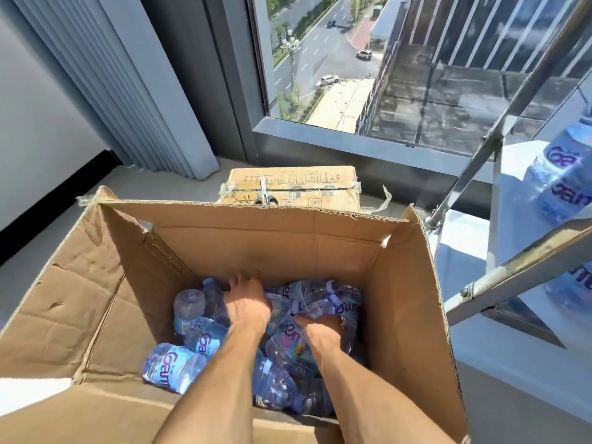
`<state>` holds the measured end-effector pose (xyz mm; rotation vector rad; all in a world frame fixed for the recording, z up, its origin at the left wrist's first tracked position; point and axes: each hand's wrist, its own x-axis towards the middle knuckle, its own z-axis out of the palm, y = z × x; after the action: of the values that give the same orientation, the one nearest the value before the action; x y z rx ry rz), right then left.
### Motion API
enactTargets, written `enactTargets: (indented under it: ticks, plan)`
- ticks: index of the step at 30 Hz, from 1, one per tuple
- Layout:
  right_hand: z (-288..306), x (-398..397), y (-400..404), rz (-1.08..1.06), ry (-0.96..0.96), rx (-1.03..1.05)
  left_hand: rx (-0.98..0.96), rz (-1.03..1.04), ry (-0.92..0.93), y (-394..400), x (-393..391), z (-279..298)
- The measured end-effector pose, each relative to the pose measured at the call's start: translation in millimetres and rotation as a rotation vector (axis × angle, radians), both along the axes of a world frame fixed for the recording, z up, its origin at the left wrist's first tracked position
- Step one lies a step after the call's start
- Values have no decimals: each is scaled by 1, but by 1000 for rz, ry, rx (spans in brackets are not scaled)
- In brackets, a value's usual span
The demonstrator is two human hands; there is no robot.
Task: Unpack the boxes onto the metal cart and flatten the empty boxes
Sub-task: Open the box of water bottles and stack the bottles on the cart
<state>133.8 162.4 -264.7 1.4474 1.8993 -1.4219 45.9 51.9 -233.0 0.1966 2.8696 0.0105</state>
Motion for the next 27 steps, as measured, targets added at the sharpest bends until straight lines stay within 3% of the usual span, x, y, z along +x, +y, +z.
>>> enactTargets:
  ticks: [4,8,10,14,18,20,23,27]
  plan:
    - [-10,7,-7,-293,183,-162,-70,-35,-203,-23,-10,-18]
    - [-13,-4,-6,-221,-5,-136,-218,-113,-89,-30,-2,-29]
    - [-14,-3,-5,-288,37,-233,-180,-125,-87,-28,-9,-23]
    - [-2,13,3,-492,236,-353,90,-164,-260,-13,-6,-6]
    - [35,21,2,-742,355,-726,590,282,-491,-11,7,33]
    - [57,22,1,-822,452,-973,794,410,-596,-13,16,56]
    - [94,24,5,-749,553,-1149,1108,567,-788,-17,32,89]
    - [152,38,10,-596,701,-1178,1294,580,-904,-27,54,140]
